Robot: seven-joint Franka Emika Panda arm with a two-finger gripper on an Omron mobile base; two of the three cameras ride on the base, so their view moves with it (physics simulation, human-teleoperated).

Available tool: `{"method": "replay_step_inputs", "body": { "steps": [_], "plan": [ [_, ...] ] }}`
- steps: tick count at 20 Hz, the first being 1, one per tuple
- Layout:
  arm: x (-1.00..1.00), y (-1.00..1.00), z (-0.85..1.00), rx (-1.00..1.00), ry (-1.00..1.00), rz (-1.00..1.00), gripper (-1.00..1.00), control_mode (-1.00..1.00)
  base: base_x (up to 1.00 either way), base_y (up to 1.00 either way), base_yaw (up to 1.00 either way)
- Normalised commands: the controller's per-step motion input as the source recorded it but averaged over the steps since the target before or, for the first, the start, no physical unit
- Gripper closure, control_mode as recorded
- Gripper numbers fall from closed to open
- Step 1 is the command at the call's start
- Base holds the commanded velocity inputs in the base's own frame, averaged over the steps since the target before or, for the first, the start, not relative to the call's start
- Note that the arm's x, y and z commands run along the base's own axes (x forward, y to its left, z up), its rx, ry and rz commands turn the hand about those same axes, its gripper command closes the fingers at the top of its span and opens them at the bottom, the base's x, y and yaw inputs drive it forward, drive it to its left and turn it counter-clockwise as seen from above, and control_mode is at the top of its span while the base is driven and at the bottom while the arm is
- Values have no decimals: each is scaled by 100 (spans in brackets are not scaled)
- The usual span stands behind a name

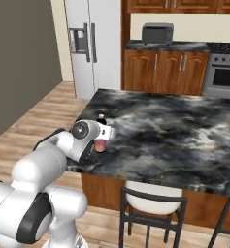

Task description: Place the large bottle from the dining counter next to the other large bottle outside the sink, and place the small bottle from the dining counter next to the other small bottle inside the sink.

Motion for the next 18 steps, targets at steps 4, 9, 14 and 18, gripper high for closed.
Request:
{"method": "replay_step_inputs", "body": {
  "steps": [4, 9, 14, 18],
  "plan": [
    [0, 0, 0, 0, 0, 0, 100, 100, -4, 86, 1],
    [0, 0, 0, 0, 0, 0, 100, 100, -4, 87, 2],
    [0, 0, 0, 0, 0, 0, 100, 100, 0, 91, 1],
    [0, 0, 0, 0, 0, 0, 100, 100, 0, 89, 0]
  ]
}}
